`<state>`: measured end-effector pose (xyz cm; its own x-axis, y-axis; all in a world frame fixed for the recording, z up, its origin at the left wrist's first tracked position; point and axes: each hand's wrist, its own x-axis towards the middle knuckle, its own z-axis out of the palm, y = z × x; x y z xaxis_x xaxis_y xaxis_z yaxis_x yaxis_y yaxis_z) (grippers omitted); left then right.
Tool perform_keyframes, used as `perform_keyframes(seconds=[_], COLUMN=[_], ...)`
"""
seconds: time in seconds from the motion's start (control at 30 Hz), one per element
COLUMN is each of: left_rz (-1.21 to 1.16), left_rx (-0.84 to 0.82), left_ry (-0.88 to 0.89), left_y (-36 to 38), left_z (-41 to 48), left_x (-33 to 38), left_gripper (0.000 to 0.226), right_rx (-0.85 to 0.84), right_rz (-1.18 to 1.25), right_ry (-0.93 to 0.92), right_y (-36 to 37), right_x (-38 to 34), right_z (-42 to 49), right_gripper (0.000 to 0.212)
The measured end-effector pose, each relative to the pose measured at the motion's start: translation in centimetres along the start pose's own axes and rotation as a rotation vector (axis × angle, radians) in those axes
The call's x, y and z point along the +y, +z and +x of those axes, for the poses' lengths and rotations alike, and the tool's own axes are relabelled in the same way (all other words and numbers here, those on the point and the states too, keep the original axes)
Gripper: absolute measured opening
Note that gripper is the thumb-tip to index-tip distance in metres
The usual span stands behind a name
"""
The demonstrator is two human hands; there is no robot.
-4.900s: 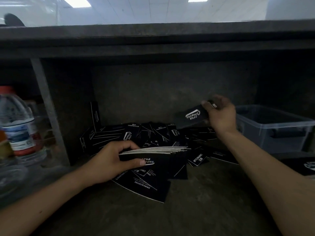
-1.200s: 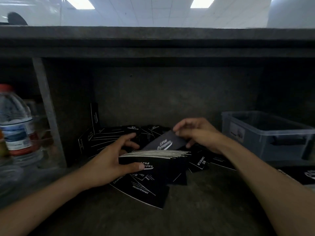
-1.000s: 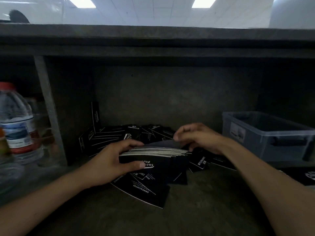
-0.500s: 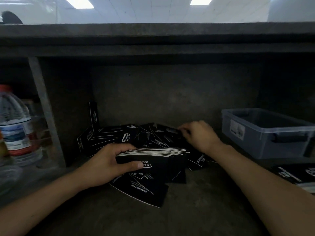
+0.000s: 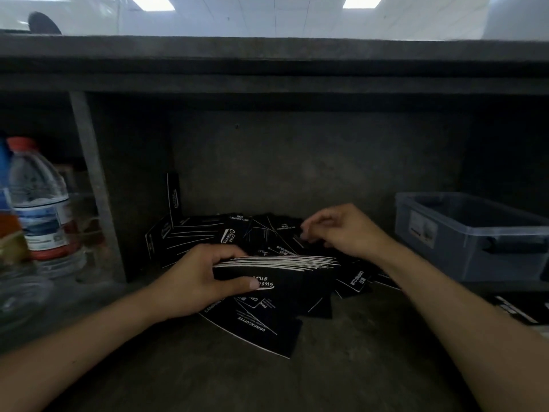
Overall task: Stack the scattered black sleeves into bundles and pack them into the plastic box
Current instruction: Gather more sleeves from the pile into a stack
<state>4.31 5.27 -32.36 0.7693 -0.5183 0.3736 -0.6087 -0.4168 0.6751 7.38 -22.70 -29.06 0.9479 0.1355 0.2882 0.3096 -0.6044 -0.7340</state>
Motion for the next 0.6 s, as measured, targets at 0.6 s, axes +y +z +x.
perform_keyframes(seconds=[0.6], left_rz=[0.030], left_rx=[0.044], left_ry=[-0.014], left_y=[0.0], left_z=[0.2], left_x=[-0.5], left_gripper=[0.055], right_rx=[0.399], right_rz=[-0.008], right_ry=[-0.109], right_y=[-2.2], right_x=[1.5], right_z=[1.0], right_gripper=[0.008])
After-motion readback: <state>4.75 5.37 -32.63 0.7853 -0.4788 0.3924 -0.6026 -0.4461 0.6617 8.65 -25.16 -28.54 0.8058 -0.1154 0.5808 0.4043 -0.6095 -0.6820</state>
